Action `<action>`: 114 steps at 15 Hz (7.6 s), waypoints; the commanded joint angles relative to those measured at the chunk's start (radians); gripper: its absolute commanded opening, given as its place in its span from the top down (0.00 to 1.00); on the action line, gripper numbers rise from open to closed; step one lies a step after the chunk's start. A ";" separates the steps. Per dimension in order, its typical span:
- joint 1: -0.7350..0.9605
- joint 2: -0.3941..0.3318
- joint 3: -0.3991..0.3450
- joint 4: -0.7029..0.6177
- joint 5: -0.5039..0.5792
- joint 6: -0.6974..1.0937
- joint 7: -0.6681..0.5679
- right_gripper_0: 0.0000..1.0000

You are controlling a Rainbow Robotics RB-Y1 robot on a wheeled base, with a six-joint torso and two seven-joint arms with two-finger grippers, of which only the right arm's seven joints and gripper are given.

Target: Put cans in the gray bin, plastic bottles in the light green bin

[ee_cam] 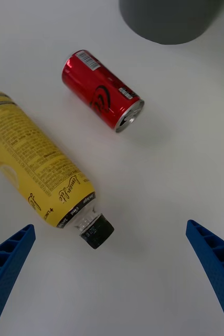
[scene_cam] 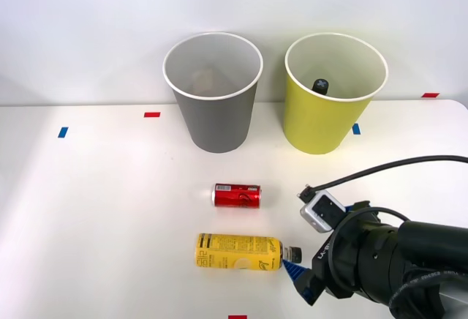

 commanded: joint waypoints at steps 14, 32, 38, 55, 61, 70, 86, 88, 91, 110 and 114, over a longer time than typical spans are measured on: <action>-0.396 -0.016 0.251 0.133 -0.199 0.159 0.481 0.01; -0.554 0.214 0.349 0.454 -0.196 0.159 0.584 0.01; -0.554 0.292 0.349 0.561 -0.136 0.159 0.595 0.02; -0.553 0.447 0.418 0.705 0.129 0.251 0.570 0.02; -0.553 0.470 0.418 0.751 0.157 0.246 0.572 0.01; -0.553 0.501 0.399 0.803 0.197 0.208 0.578 1.00; -0.542 0.418 0.204 0.564 -0.041 0.045 0.515 1.00; -0.520 0.406 0.156 0.513 -0.102 0.021 0.489 1.00; -0.470 0.380 0.084 0.420 -0.248 -0.039 0.365 1.00; -0.255 0.238 -0.180 0.236 -0.424 -0.895 0.268 1.00; -0.303 0.189 -0.266 0.243 -0.388 -0.901 0.107 1.00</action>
